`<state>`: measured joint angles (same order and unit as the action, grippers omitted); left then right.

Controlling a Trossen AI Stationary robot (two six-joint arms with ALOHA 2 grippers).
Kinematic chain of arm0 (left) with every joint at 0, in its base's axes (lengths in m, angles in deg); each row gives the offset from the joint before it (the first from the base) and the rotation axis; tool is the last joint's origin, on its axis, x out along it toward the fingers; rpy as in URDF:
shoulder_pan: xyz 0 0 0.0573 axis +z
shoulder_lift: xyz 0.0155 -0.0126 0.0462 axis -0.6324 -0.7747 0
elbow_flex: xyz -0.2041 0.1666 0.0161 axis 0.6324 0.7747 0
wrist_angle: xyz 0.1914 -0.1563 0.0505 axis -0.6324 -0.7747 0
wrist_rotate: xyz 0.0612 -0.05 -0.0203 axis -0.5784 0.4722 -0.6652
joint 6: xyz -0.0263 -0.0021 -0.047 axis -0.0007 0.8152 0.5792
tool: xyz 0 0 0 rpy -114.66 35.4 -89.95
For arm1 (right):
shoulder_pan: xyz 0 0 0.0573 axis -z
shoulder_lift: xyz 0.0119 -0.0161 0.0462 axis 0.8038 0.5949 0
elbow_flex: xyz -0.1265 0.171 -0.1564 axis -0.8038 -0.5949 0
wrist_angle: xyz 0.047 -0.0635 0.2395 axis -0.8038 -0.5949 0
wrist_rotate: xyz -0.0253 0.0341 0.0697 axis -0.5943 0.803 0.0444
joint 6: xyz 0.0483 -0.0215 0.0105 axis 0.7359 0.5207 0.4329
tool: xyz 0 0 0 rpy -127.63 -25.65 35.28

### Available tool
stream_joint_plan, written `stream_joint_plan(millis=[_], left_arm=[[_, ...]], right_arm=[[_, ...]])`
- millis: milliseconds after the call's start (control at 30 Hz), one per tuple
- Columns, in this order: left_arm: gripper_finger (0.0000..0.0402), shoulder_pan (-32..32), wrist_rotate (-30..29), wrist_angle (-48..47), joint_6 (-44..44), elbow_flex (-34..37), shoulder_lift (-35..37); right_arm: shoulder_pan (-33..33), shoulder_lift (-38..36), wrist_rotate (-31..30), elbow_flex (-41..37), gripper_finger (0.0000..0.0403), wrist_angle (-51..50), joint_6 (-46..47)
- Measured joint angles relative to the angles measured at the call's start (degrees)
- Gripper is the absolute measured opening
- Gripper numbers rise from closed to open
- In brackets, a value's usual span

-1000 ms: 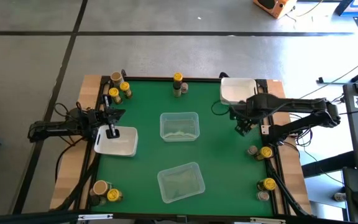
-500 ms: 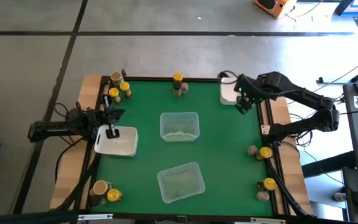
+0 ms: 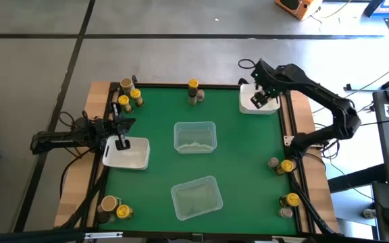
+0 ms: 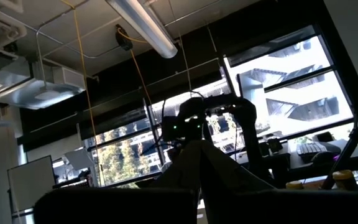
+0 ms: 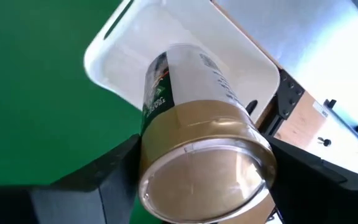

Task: Sort spices by type
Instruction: Put the golden spice bottle into the top white bin

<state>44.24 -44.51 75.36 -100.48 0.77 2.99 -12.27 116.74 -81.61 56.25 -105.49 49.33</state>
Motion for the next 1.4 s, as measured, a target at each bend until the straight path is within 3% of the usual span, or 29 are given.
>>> stream_joint_plan(millis=[300,800,1100,1400], left_arm=[[0.0003,0.01,0.02,-0.02,-0.27,0.00,0.00],[0.0004,0.02,0.02,-0.02,-0.30,0.00,0.00],[0.0004,0.02,0.02,-0.04,-0.32,0.00,0.00],[0.0004,0.02,0.02,-0.04,-0.32,0.00,0.00]], right_arm=[[3.60,8.75,0.44,0.00,0.0299,4.95,-4.79],[3.44,18.14,3.88,0.00,0.0300,11.27,-6.31],[3.44,19.80,3.64,0.09,0.0306,13.67,-7.41],[3.44,19.86,1.74,0.09,0.0350,13.20,-6.99]])
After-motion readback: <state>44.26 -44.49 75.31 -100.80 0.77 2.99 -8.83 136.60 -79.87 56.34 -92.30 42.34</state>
